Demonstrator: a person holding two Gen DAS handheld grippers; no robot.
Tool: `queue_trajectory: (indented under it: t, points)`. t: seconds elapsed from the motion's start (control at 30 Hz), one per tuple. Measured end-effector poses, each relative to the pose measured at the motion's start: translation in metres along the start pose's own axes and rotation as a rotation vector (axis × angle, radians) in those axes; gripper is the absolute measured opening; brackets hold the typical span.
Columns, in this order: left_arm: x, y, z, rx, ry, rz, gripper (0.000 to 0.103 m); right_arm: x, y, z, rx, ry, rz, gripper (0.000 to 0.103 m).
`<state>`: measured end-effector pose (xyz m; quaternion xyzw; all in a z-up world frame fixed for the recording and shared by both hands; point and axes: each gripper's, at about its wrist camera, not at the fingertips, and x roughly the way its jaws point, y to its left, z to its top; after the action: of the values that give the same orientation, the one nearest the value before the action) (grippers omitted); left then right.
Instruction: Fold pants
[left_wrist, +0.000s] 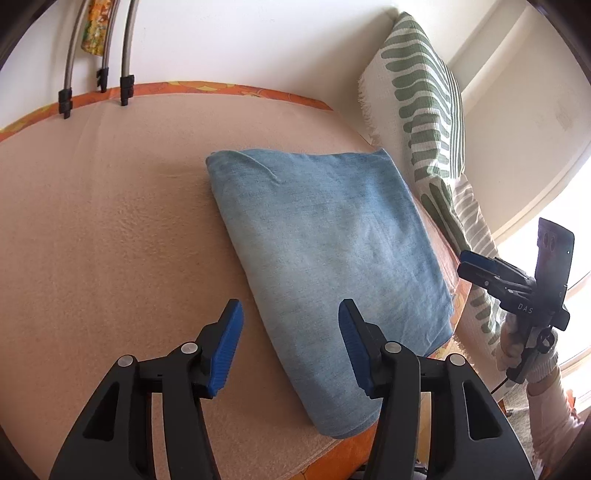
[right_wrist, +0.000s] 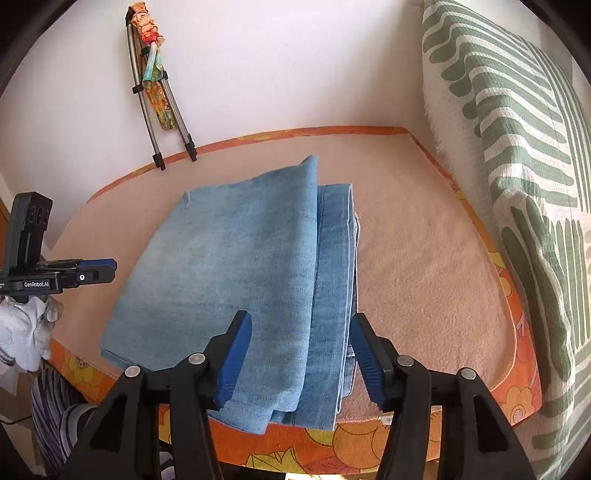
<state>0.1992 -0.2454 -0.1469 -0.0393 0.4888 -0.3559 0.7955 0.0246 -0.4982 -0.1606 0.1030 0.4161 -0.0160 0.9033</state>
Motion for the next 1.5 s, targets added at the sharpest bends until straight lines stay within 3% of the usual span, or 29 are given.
queue_trajectory:
  t: [0.13,0.33,0.4,0.53,0.67,0.77,0.87,1.03,1.2,1.4,1.5]
  points:
    - [0.005,0.002,0.007,-0.045,-0.006,0.006,0.053,0.009,-0.004,0.019,0.007,-0.044,-0.058,0.073]
    - [0.006,-0.005,0.011,-0.027,-0.017,0.018,0.054,0.017,-0.003,0.03,-0.014,-0.067,-0.139,0.08]
    - [0.006,-0.003,0.012,-0.047,-0.024,0.01,0.067,0.019,-0.004,0.031,-0.013,-0.067,-0.142,0.086]
    - [0.004,-0.004,0.013,-0.048,-0.048,0.023,0.067,0.02,-0.004,0.034,-0.018,-0.071,-0.193,0.086]
    - [0.012,-0.005,0.013,-0.036,-0.016,0.031,0.067,0.018,0.004,0.035,-0.074,-0.09,-0.205,0.095]
    - [0.023,0.004,0.017,-0.096,0.018,0.015,0.067,0.024,0.005,0.041,-0.095,-0.086,-0.168,0.103]
    - [0.032,0.014,0.022,-0.161,0.036,0.001,0.067,0.042,-0.005,0.05,-0.084,-0.021,-0.069,0.103]
    - [0.046,0.021,0.027,-0.18,0.052,0.006,0.067,0.079,-0.037,0.063,0.001,0.081,0.071,0.103]
    - [0.059,0.029,0.026,-0.229,0.071,-0.039,0.067,0.111,-0.062,0.067,0.081,0.136,0.162,0.103]
    - [0.064,0.029,0.029,-0.229,0.028,-0.07,0.067,0.133,-0.063,0.061,0.089,0.159,0.237,0.103]
    - [0.066,0.032,0.029,-0.26,-0.005,-0.107,0.067,0.132,-0.059,0.06,0.069,0.119,0.253,0.103]
